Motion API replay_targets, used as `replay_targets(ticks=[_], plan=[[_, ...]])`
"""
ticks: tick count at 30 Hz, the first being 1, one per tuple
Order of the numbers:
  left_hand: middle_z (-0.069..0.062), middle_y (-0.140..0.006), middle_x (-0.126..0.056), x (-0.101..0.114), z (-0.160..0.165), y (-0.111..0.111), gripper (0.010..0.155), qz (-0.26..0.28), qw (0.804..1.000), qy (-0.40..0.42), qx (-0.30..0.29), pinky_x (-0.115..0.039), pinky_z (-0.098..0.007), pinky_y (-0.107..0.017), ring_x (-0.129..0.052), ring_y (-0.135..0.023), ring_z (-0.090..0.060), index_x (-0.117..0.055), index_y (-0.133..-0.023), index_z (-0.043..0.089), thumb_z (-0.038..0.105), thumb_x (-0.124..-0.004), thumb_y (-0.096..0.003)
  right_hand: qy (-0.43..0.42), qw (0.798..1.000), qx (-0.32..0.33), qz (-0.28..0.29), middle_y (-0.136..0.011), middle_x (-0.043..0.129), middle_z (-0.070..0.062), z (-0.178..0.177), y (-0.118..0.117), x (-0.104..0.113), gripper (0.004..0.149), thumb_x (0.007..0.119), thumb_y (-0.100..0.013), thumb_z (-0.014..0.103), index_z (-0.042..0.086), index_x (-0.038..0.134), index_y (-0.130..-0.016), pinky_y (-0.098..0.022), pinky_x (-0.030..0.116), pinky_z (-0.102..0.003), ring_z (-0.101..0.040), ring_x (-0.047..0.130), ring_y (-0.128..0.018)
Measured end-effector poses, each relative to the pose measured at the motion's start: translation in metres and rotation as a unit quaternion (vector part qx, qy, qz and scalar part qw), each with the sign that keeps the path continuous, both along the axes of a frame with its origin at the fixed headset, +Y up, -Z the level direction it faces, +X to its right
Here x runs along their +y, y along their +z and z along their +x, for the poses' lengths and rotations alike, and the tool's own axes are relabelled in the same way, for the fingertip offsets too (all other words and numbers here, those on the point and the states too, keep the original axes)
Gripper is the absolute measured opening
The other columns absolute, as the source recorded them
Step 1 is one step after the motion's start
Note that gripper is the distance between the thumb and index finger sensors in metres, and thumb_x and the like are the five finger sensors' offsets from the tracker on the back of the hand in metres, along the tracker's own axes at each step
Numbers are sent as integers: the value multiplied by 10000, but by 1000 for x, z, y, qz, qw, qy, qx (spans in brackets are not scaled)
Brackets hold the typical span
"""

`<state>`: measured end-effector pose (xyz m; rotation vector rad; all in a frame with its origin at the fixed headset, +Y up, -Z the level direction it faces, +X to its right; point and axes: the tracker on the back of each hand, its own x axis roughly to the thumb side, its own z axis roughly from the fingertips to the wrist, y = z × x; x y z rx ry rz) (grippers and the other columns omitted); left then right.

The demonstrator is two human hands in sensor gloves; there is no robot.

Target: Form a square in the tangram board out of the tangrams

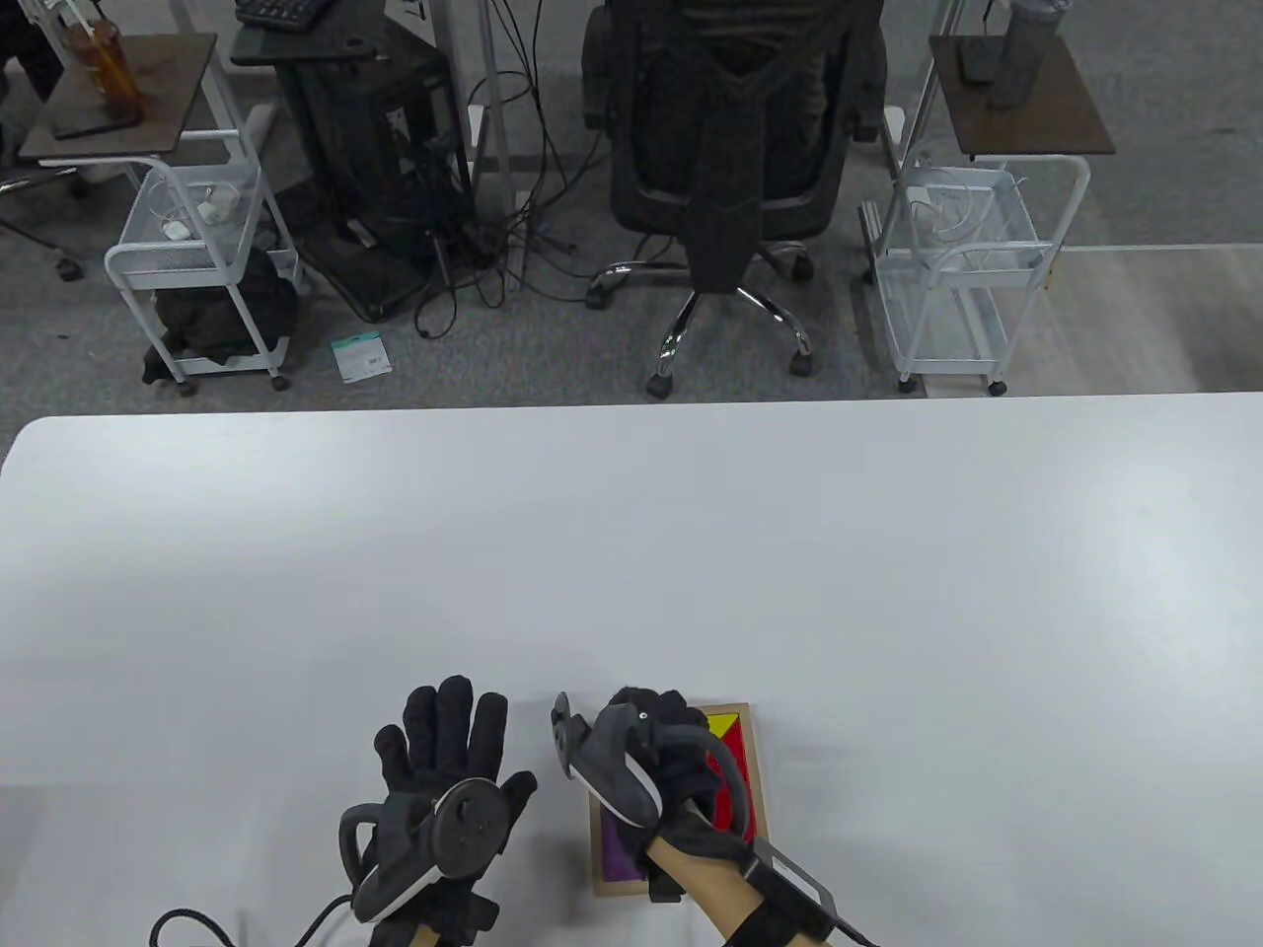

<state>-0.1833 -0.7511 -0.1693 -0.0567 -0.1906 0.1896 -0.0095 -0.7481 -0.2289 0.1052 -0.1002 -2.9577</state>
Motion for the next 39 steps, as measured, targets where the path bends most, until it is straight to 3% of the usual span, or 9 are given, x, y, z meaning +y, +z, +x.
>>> replay_targets(ticks=[3,5,7,9,13,15,23,27,39], plan=[[-262,-1170,-93,-1,-2,-1,750,-7,1000,0,3,-217,-756,-687,-157,-1043,-571,-234,-1150,165,530,-569,-588,-54,998,17,40,-1202,230,98,41,7,21,757,591,-387,624,444,336,-1076,-850,386,-493,-220,286,-1142],[-261,-1170,-86,-1,-3,-1,752,-10,1000,1,3,-207,-758,-684,-155,-1041,-570,-227,-1152,169,541,-557,-587,-66,996,21,56,-1161,-10,140,74,15,29,778,557,-380,632,492,210,-1063,-867,209,-472,-186,0,-1113],[-258,-1169,-75,-1,-3,-1,755,-12,1000,0,4,-198,-761,-681,-118,-1043,-571,-222,-1153,176,553,-545,-584,-71,994,10,77,-1130,-95,146,105,24,30,797,539,-368,648,510,149,-1049,-863,159,-468,-176,-93,-1081],[-259,-1172,-80,-1,-3,-1,756,-15,1000,-1,4,-198,-765,-680,-121,-1045,-571,-222,-1155,178,568,-523,-581,-74,993,-10,94,-1123,-110,144,133,33,26,815,532,-353,667,511,131,-1046,-860,153,-478,-182,-116,-1070],[-255,-1177,-73,-1,-3,-3,761,-18,1000,4,4,-174,-773,-674,-100,-1048,-564,-210,-1159,185,599,-463,-573,-105,991,-25,78,-1077,-194,173,168,47,-3,837,528,-333,694,551,59,-1011,-862,120,-471,-157,-193,-1038],[-255,-1177,-66,-1,-4,-3,766,-17,1000,-6,4,-165,-777,-669,-92,-1046,-568,-205,-1159,190,607,-459,-569,-90,995,-23,34,-1059,-218,169,172,45,-6,842,508,-325,706,554,19,-994,-859,119,-466,-158,-207,-1025],[-242,-1173,-42,-5,-1,-3,763,-37,999,-10,-8,-131,-764,-663,-56,-1042,-548,-194,-1157,194,601,-466,-572,-113,994,1,-7,-1019,-267,158,172,45,-14,852,487,-318,714,543,-26,-975,-854,122,-464,-163,-246,-993],[-240,-1171,-35,-8,1,-5,764,-49,999,-15,-10,-118,-755,-663,-46,-1040,-543,-188,-1155,196,601,-467,-571,-150,989,8,-11,-1016,-264,160,175,45,-13,851,493,-317,709,540,-19,-976,-852,118,-461,-154,-249,-988],[-236,-1171,-28,-9,1,-5,763,-48,998,-32,-11,-102,-755,-659,-32,-1038,-541,-187,-1155,200,599,-473,-571,-145,989,4,-19,-1000,-284,151,174,44,-18,853,484,-320,711,532,-40,-969,-851,126,-461,-159,-255,-982]])
